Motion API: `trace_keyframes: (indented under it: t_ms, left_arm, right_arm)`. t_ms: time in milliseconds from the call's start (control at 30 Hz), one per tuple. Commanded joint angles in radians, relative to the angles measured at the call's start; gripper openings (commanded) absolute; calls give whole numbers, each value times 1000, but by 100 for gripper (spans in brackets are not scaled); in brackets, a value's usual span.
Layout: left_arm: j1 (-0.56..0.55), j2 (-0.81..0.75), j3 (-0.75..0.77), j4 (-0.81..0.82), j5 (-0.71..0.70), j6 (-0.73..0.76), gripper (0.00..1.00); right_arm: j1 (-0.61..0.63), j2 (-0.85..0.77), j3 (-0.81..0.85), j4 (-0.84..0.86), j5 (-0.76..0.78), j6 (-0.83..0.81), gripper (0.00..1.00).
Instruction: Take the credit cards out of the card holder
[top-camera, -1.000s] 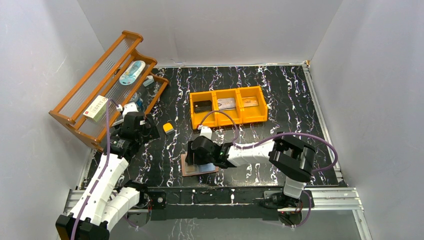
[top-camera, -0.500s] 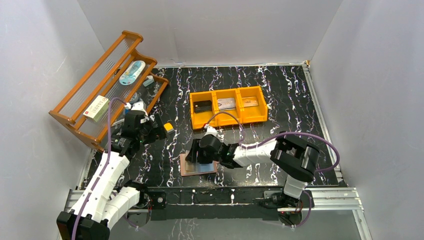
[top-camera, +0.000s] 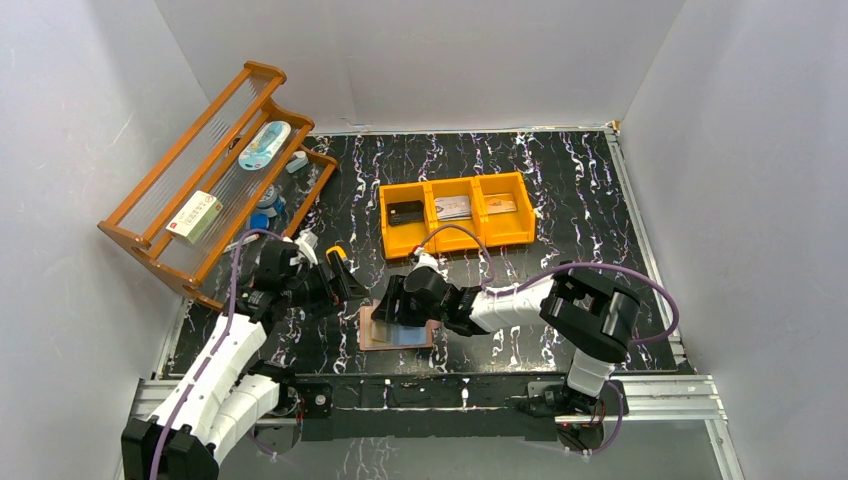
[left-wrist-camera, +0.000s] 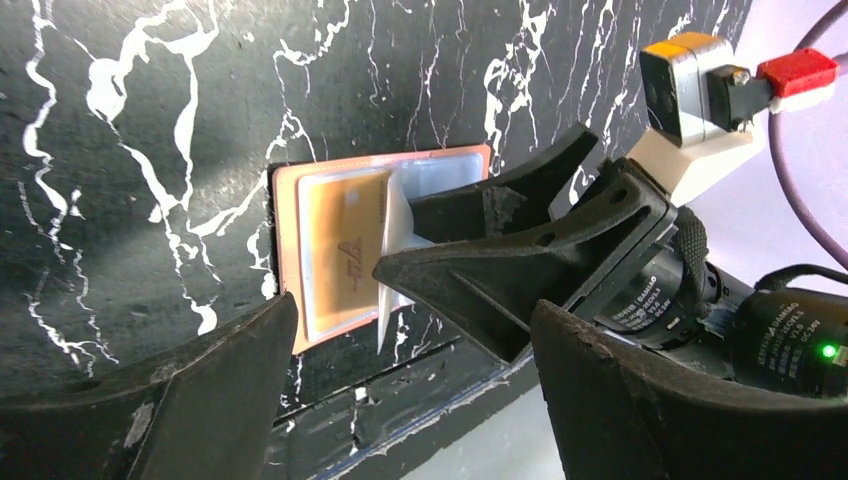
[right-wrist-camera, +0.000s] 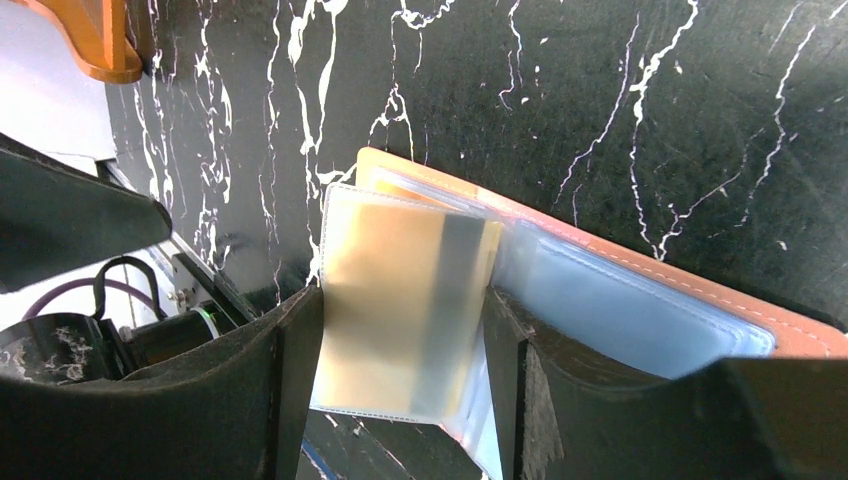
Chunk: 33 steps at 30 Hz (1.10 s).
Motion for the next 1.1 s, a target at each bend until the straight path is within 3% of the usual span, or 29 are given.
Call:
trace_keyframes:
  t_ms: [0, 267, 633, 900, 1067]
  left_arm:
    - [3, -21, -29, 11, 103, -61, 84]
    - [-40, -80, -98, 4, 57, -139, 78]
    - [-262, -80, -147, 22, -159, -259, 64]
    - [-277, -33, -252, 301, -80, -233, 47]
    - [-280, 13, -262, 365, -61, -193, 37]
  right_arm:
    - [1, 9, -31, -29, -37, 17, 65]
    - [-7, 12, -35, -29, -47, 22, 65]
    - [-21, 44, -24, -12, -87, 32, 65]
    - [-28, 38, -30, -7, -102, 29, 64]
    - [-34, 41, -36, 8, -109, 29, 65]
